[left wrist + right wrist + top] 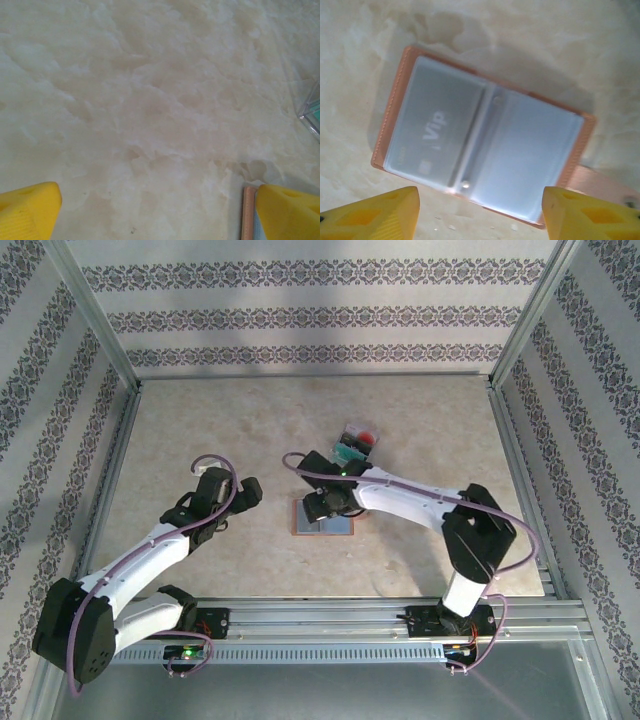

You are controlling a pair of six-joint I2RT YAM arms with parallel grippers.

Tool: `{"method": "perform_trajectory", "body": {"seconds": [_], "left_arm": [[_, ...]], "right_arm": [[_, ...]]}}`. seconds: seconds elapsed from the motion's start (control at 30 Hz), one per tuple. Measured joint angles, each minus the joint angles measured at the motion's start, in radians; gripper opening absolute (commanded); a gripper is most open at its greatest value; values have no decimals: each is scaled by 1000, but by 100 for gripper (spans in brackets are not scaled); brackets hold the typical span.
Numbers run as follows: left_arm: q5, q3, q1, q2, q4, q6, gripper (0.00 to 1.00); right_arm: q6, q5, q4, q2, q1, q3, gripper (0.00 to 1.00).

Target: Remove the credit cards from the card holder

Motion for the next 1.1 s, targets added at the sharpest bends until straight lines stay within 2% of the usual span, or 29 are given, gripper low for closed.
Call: {"method": "perform_trajectory", "body": {"seconds": [0.3,0.93,1.1], "left_arm": [[24,-36,19,-6,3,-22,99],[27,-48,29,-26,3,-30,99],[28,-48,29,-27,3,-30,99]], "right_arm": [[54,-11,27,138,50,60,67],[61,-21,64,211,50,73,70],[61,-21,68,212,50,73,67]]}}
